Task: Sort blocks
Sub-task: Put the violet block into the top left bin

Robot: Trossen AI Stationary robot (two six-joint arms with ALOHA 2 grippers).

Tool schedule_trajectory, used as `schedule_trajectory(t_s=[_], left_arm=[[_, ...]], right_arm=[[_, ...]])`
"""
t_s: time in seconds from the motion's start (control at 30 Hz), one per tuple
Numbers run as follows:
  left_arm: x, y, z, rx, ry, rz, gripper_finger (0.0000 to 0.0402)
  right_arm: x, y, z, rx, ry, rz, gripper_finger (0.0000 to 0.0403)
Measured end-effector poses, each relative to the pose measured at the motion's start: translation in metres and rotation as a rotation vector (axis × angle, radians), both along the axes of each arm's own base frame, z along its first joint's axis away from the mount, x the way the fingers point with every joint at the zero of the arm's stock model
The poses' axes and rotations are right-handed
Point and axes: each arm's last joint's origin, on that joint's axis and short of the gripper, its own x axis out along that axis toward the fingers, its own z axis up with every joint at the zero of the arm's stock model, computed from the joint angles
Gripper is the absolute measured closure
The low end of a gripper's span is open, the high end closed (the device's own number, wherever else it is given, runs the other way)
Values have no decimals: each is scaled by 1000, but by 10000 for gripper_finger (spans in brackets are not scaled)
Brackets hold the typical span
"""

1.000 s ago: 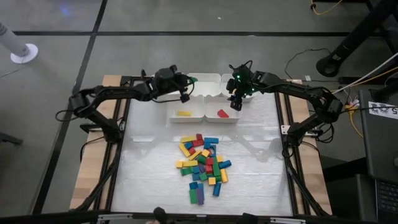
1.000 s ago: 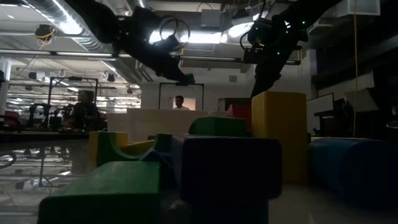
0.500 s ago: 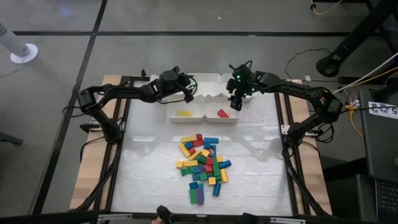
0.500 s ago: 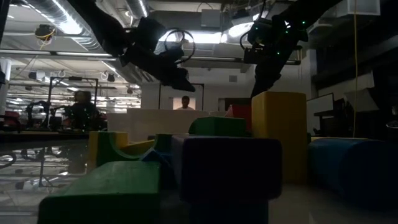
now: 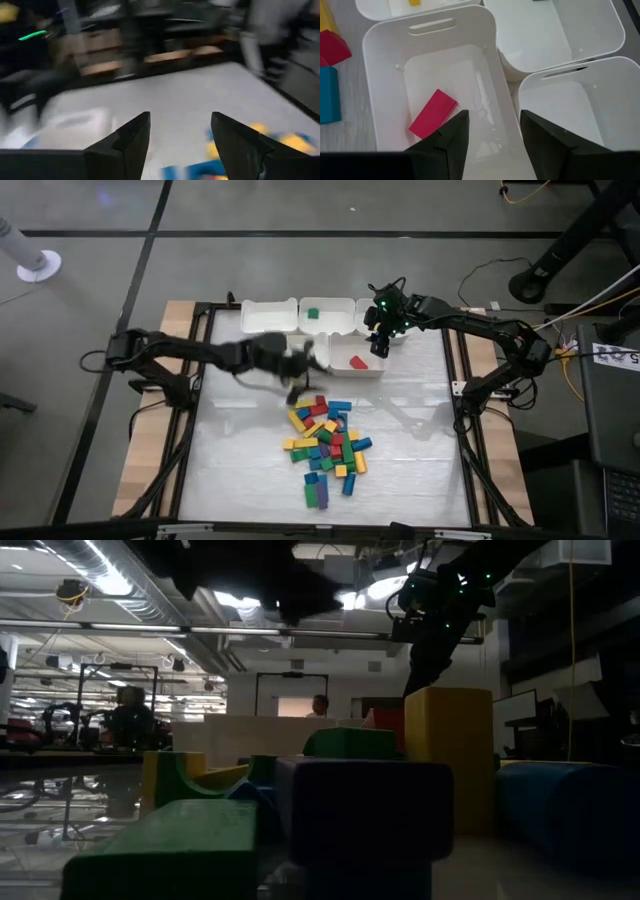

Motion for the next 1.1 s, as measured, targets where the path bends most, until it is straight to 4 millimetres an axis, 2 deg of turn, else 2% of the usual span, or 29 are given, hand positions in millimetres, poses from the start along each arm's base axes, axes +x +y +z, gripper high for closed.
schedule_trajectory(t_s=[0.2, 0.37, 0.6, 0.67, 0.8, 0.9, 1.1], left_arm=[[5, -79, -12, 208, -61, -284, 205], [11, -117, -24, 214, -138, -371, 205], [38, -144, -39, 206, -102, -431, 206], [50, -152, -41, 201, -49, -473, 206], [68, -160, -45, 208, 164, -545, 206], [74, -165, -51, 252, 313, -586, 206], [80, -181, -63, 312, 418, -659, 206]], right_arm=[[0, 0, 0, 0, -1, 0, 223], [0, 0, 0, -1, -2, 0, 224], [0, 0, 0, -1, -2, 0, 223], [0, 0, 0, 0, -2, -2, 223], [0, 0, 0, 20, -8, -32, 224], [0, 0, 0, 30, -10, -47, 224], [0, 0, 0, 29, -9, -46, 224]])
